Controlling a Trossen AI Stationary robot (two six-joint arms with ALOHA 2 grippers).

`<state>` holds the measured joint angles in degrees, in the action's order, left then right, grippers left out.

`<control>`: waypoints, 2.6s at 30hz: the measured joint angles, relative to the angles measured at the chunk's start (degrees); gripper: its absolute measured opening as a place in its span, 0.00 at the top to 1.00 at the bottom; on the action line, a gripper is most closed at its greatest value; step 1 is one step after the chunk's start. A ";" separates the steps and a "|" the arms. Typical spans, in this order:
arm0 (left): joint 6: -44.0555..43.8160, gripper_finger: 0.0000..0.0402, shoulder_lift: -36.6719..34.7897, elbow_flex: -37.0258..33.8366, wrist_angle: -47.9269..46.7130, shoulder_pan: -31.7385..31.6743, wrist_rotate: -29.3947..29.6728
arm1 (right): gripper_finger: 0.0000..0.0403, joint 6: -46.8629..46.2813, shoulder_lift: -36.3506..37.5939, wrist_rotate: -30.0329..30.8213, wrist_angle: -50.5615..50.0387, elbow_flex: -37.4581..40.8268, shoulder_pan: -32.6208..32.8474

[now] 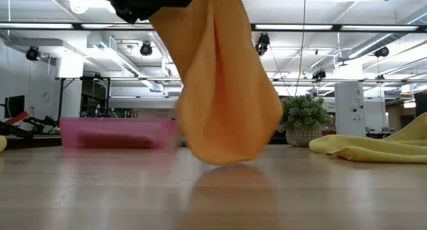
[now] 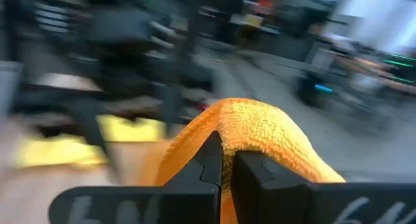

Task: Fold microfiber towels
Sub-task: Fold the orange towel

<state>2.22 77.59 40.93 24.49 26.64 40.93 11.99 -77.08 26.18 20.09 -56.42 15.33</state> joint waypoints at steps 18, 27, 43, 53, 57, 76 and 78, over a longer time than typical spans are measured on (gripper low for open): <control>-11.38 0.57 1.14 -0.13 -8.53 0.34 -0.82 | 0.98 -4.98 -0.02 16.15 0.84 0.00 -2.42; -15.36 0.57 8.46 -0.21 -8.08 -2.26 2.32 | 0.98 -6.95 -0.02 15.86 0.82 0.00 -3.93; -21.28 0.57 17.28 -0.05 -6.53 -8.49 11.42 | 0.98 -6.97 -0.02 15.86 -0.06 0.21 -3.98; -20.92 0.62 24.11 0.21 -3.75 -10.96 0.46 | 0.98 -7.01 -0.02 15.86 -0.04 0.70 -4.00; -19.71 0.82 24.30 0.34 -4.11 -10.94 0.19 | 0.98 -6.08 -0.02 15.86 -0.11 0.72 -4.00; 1.47 1.00 -1.25 6.52 -34.01 -8.00 -0.01 | 0.76 -6.47 0.23 13.91 -6.76 0.57 -3.60; 6.65 1.00 -1.45 7.19 -34.93 -7.56 0.42 | 0.70 -6.47 0.32 13.89 -6.66 0.55 -3.45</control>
<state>8.87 76.14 48.12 -10.44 19.09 41.35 5.52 -76.75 40.07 13.43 -55.88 11.88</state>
